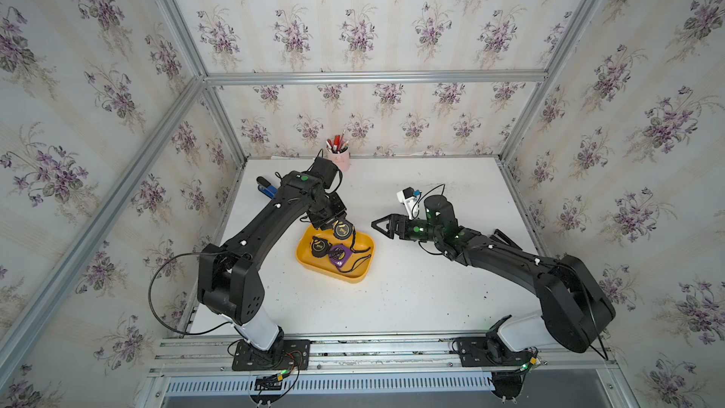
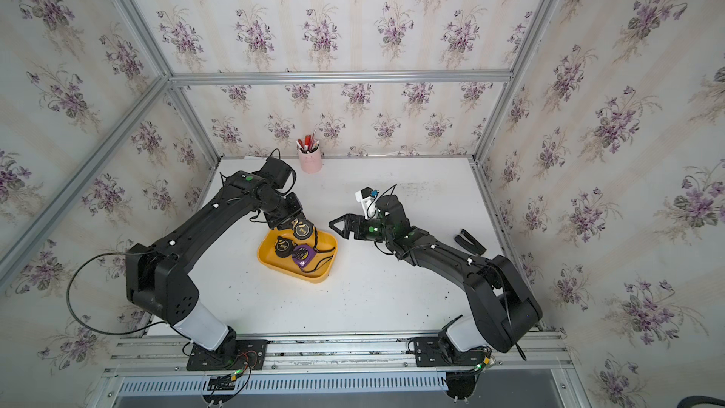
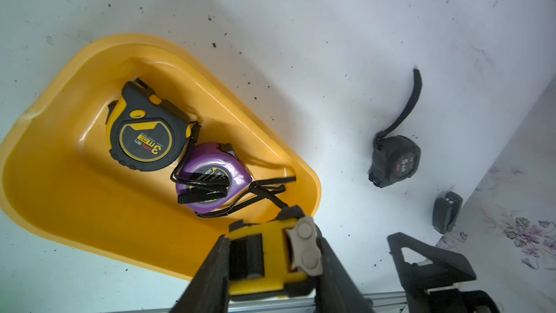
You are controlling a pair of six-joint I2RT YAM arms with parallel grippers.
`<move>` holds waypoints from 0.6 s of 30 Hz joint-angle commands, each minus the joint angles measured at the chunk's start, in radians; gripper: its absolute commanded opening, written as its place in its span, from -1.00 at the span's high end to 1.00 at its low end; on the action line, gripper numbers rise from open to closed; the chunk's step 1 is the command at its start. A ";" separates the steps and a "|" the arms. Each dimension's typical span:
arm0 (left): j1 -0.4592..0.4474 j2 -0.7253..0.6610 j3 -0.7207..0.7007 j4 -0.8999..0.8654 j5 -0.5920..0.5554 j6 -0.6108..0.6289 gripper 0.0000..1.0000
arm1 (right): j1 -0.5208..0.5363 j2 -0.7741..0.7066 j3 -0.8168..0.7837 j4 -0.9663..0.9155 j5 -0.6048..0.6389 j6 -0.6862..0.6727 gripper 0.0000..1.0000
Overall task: Take the tape measure out of the storage box
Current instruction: Pick up the tape measure from the storage box, then place the tape measure at the center of the board.
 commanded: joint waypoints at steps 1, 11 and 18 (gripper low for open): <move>0.000 -0.012 0.023 0.007 0.032 -0.021 0.14 | 0.018 -0.002 0.007 0.120 -0.079 -0.013 -0.98; 0.001 -0.028 0.066 0.030 0.110 -0.054 0.13 | 0.063 0.052 0.052 0.211 -0.096 -0.031 -0.96; 0.000 -0.040 0.063 0.039 0.145 -0.066 0.13 | 0.071 0.101 0.101 0.214 -0.093 -0.057 -0.95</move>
